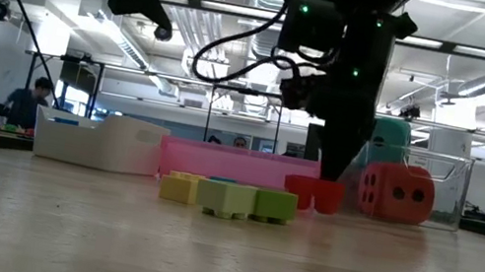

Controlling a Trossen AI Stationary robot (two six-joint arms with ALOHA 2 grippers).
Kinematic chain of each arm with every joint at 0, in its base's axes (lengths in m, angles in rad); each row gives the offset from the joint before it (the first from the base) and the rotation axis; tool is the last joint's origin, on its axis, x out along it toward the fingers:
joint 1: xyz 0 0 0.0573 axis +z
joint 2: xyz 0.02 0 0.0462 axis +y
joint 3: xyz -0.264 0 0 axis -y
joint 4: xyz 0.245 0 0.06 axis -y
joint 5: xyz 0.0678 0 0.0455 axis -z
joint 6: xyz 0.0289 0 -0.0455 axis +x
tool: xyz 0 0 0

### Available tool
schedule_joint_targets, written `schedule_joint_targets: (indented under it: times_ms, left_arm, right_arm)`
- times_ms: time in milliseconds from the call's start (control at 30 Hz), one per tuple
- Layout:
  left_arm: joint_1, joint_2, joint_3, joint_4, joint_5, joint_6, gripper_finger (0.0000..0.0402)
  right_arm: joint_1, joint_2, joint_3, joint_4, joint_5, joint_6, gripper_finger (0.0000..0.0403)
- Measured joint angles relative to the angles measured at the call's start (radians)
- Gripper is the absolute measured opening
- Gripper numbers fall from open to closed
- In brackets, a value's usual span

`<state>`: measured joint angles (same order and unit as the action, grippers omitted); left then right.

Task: Pick & Place Toys
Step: Put the red game piece into the white bin

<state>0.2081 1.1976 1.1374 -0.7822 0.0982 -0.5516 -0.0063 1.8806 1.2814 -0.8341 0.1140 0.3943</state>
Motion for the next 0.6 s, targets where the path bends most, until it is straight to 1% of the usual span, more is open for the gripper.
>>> schedule_joint_targets:
  times_ms: [100,267,433,600]
  left_arm:
    - [0.000,0.000,0.000,0.000,0.005,0.000,0.0302]
    - [0.000,-0.002,0.003,0.000,0.033,0.000,0.0302]
    - [0.000,-0.010,0.003,0.000,0.042,0.001,0.0302]
    - [0.000,-0.016,0.003,0.005,0.060,0.023,0.0302]
  right_arm:
    - [0.000,-0.019,0.002,-0.002,-0.025,0.000,0.0008]
    - [0.000,-0.069,0.003,-0.004,-0.028,0.000,0.0008]
    - [0.000,-0.147,0.004,0.000,-0.030,0.003,0.0008]
    - [-0.001,-0.238,0.004,0.007,-0.057,0.001,0.0008]
